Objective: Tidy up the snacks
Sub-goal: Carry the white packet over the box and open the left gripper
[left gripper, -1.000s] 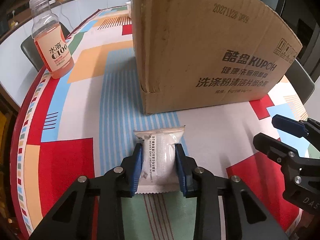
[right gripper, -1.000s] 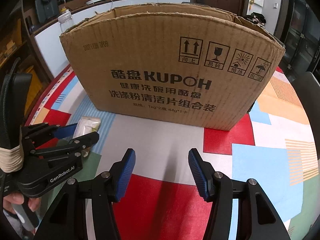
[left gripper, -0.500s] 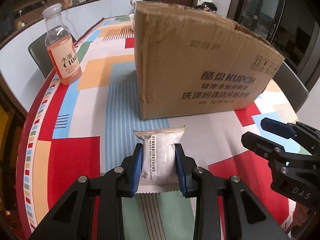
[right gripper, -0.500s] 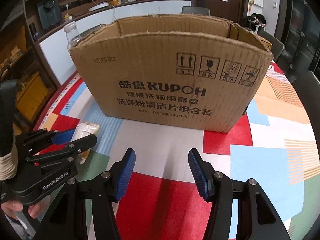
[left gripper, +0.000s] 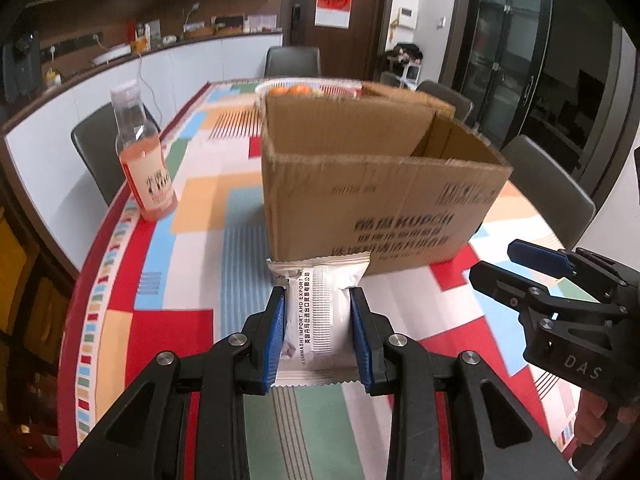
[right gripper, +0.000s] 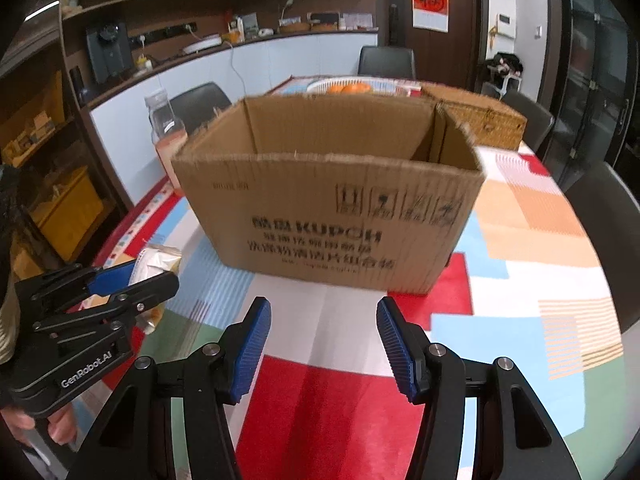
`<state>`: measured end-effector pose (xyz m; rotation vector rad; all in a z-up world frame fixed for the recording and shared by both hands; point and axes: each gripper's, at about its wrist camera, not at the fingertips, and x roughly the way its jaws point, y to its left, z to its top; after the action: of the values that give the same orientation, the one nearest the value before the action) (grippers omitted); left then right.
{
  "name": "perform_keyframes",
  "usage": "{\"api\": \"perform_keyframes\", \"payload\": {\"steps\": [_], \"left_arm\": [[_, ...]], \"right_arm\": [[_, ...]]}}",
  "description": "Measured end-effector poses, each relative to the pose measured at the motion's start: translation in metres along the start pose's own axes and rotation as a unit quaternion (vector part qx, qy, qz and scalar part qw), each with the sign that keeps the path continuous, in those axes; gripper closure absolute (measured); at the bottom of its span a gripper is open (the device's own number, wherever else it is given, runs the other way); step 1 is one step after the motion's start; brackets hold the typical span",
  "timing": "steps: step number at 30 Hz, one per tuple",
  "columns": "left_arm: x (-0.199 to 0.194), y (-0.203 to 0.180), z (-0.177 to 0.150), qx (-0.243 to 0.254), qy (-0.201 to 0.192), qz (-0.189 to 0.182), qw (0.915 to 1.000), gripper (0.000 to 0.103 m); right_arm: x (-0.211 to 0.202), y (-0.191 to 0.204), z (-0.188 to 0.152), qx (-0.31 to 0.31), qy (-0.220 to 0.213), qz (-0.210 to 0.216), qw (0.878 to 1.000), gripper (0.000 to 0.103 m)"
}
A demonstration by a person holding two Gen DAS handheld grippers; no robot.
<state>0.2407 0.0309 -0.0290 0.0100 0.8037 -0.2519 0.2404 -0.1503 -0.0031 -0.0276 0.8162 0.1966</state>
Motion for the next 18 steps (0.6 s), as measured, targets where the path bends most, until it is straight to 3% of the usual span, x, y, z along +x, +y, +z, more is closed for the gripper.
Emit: {"api": "perform_keyframes", "payload": {"steps": [10, 18], "left_arm": [[-0.038, -0.02, 0.034, 0.024, -0.069, -0.008, 0.9973, 0.072], [-0.048, -0.032, 0.069, 0.038, -0.102, -0.011, 0.9939, 0.072]], "right_arm": [[-0.04, -0.012, 0.025, 0.005, -0.063, -0.003, 0.998, 0.047], [-0.057, -0.024, 0.047, 0.01, -0.104, -0.009, 0.995, 0.047]]}}
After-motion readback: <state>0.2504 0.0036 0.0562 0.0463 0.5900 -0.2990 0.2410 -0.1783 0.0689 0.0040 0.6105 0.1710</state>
